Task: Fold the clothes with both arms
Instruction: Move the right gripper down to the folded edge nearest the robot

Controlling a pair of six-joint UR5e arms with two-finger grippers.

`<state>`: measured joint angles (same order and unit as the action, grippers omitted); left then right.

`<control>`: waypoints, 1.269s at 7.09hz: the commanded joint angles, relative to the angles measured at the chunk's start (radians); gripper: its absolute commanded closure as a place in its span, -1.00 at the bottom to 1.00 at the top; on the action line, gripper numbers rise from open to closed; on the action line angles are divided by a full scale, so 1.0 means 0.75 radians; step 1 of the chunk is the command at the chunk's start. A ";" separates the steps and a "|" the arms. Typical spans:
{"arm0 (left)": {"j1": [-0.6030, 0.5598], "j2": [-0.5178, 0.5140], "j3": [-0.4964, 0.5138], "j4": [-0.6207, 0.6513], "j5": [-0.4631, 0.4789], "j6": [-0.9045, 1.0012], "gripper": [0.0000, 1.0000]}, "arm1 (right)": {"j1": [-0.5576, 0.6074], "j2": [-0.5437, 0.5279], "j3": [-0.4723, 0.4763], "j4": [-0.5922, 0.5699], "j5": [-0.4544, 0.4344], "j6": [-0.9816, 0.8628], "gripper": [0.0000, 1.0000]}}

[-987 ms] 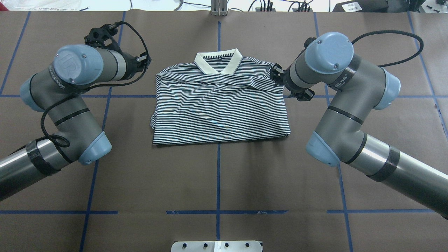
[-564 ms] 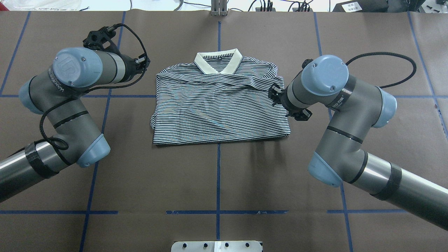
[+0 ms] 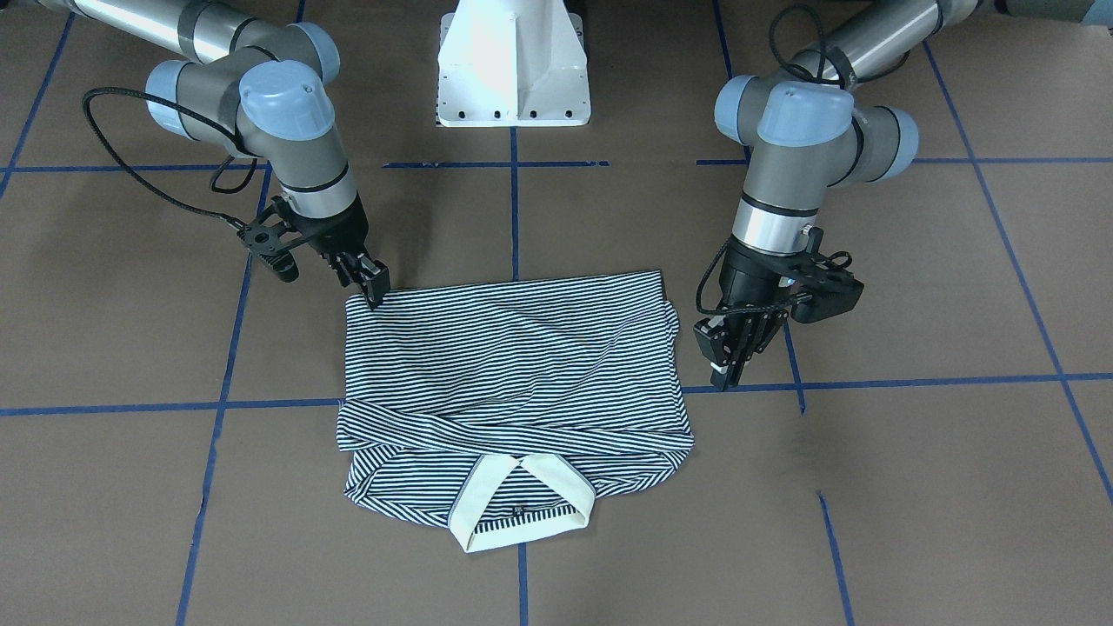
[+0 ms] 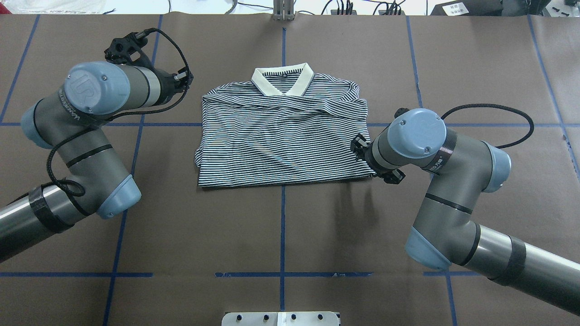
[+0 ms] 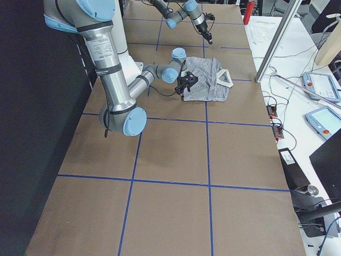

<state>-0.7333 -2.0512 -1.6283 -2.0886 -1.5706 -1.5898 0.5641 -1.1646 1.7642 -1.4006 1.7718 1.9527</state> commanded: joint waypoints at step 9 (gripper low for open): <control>0.002 0.000 -0.007 0.009 0.041 0.001 0.51 | -0.059 -0.002 -0.068 0.000 -0.104 0.015 1.00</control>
<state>-0.7323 -2.0509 -1.6336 -2.0827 -1.5422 -1.5892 0.5206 -1.1655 1.7111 -1.4005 1.6967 1.9655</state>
